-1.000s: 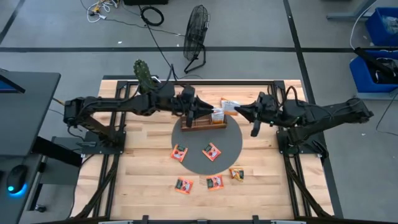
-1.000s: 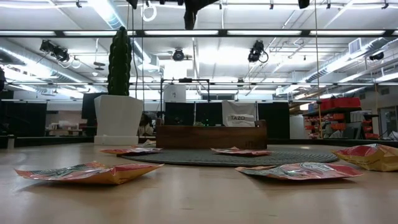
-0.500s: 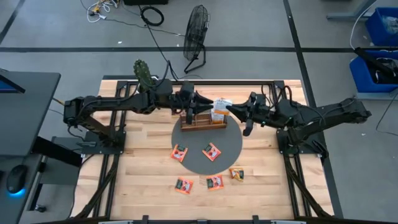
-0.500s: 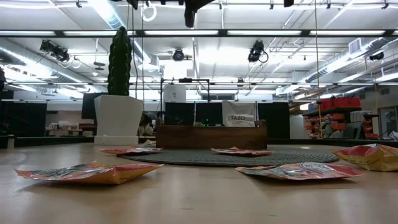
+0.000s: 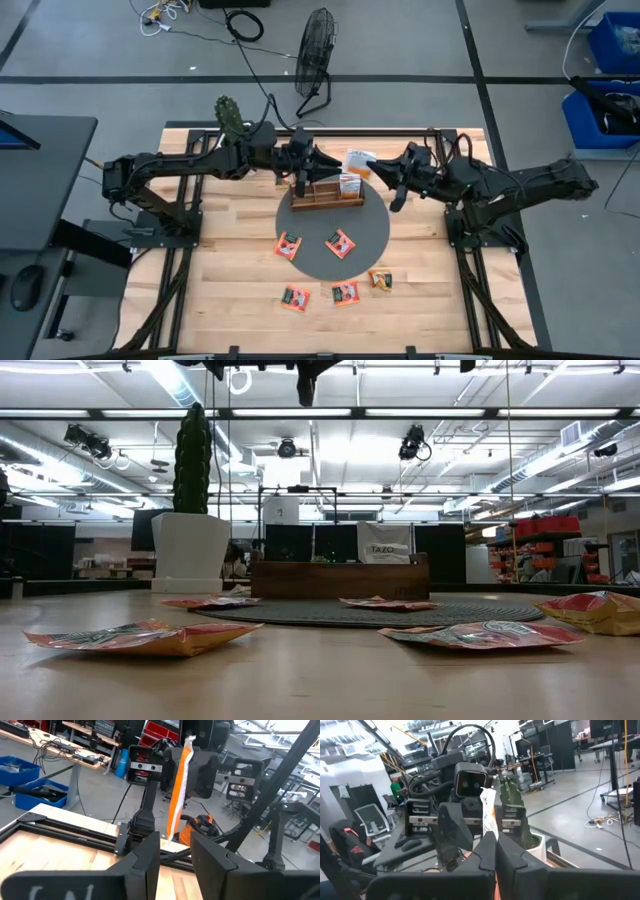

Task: Pick & Place Tea
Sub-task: Put the white tea bag into the right section of the wooden organizer

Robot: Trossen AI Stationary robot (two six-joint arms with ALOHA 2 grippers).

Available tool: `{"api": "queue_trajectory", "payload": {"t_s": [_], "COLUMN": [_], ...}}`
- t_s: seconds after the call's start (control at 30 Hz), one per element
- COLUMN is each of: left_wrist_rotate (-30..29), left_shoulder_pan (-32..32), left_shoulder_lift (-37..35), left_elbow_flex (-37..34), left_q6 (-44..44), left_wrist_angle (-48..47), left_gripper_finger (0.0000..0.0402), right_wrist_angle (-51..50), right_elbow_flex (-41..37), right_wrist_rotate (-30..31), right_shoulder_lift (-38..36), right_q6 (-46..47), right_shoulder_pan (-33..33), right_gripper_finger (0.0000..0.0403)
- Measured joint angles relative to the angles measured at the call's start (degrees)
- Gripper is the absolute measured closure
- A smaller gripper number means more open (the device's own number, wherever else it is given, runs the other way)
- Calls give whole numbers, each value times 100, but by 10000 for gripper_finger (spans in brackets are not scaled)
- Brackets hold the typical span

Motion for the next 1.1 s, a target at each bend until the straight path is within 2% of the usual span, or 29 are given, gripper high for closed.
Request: {"api": "queue_trajectory", "payload": {"t_s": [0.2, 0.67, 0.77, 0.93, 1.1], "left_wrist_rotate": [20, -4, 28, 96, 107], "left_shoulder_pan": [-2, -22, -22, -23, -22], "left_shoulder_lift": [2, 4, 4, 4, 4], "left_elbow_flex": [0, 2, 2, 3, 4], "left_q6": [-153, 6, 9, 8, 13], "left_wrist_angle": [9, 77, 43, -16, -24], "left_gripper_finger": [289, 293, 314, 385, 395], "right_wrist_angle": [9, 499, 558, 566, 554], "right_elbow_flex": [0, 0, 0, 0, 0], "right_wrist_rotate": [-421, -525, -522, -480, -480], "right_shoulder_lift": [-21, 498, 526, 519, 519], "right_q6": [261, 352, 362, 363, 363], "right_shoulder_pan": [-121, -160, -164, -207, -222], "right_gripper_finger": [403, 403, 403, 403, 403]}}
